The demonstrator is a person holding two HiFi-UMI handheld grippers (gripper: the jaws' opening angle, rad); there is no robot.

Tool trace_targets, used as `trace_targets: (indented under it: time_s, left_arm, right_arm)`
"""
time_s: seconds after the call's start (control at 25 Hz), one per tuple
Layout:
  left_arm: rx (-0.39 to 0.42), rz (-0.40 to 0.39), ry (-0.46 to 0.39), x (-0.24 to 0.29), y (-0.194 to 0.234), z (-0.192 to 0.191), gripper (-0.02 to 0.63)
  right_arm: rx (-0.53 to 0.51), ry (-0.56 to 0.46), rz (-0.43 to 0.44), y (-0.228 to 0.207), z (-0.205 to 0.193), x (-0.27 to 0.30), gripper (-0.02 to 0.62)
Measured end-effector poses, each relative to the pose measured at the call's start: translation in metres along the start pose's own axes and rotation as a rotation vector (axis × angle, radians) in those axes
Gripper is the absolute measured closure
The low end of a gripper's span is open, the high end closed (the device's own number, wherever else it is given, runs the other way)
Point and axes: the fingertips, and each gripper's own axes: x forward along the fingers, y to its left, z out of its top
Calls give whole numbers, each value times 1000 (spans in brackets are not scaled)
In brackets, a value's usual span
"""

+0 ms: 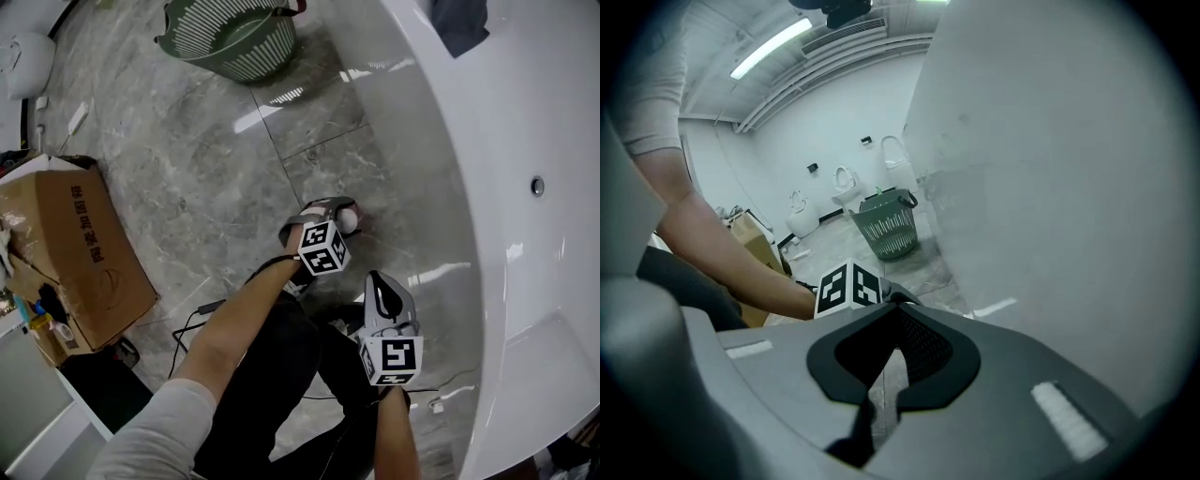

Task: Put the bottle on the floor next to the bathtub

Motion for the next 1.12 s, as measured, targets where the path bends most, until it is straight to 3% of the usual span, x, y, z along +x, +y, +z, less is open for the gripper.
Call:
trace_targets:
  time_s: [0.32,0.56,0.8,1.12]
  left_arm:
    - [13,-19,-15,2,-6,2,265]
    - [27,-38,-19,-24,-12,13,268]
    - [24,-30,-32,-81,-9,35,272]
    - [-17,-22,-50,-179,-2,71,278]
  right_arm:
    - [-64,6,-41,-1,3,-5,597]
    - [-9,-5,-71,11,13,-24,597]
    - [35,0,-104,34,38,-57,597]
    - [87,-38,-155,73,107,-105,597]
